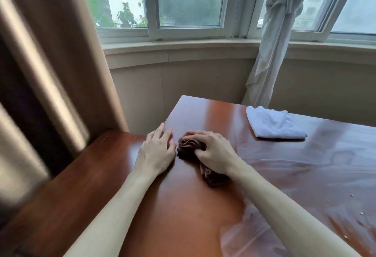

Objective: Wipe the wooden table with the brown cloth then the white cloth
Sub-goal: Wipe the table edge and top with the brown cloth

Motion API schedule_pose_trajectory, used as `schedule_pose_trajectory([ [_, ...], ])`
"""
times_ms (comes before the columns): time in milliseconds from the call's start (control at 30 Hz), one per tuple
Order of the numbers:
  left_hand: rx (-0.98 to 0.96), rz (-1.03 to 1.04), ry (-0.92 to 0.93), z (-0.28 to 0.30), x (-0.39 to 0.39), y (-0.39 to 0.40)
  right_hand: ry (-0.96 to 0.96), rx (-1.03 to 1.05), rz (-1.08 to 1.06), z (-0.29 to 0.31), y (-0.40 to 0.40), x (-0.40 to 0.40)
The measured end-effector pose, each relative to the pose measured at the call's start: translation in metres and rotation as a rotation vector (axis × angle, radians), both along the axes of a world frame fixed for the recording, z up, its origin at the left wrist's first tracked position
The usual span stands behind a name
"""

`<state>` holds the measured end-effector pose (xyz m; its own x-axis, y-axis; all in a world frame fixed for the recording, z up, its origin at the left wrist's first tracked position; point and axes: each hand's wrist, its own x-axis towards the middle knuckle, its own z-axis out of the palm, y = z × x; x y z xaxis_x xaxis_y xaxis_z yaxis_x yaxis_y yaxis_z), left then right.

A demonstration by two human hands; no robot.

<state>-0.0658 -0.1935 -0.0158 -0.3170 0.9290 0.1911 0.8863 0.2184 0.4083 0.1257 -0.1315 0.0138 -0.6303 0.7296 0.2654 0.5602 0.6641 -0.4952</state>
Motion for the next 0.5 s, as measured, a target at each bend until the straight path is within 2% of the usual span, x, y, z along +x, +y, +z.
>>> schedule_pose_trajectory([
  [200,-0.051,0.038,-0.036,-0.003,-0.003,0.008,0.005,-0.015,-0.292,-0.009,0.15,-0.033],
  [300,-0.073,0.051,-0.031,-0.004,-0.003,0.01,-0.018,-0.021,-0.37,-0.006,0.206,-0.064],
  [433,-0.073,0.052,-0.029,-0.002,-0.004,0.011,-0.086,0.03,-0.43,0.002,0.231,-0.111],
  [500,-0.07,0.053,-0.029,-0.002,-0.004,0.011,-0.129,0.12,-0.312,-0.003,0.214,-0.126],
])
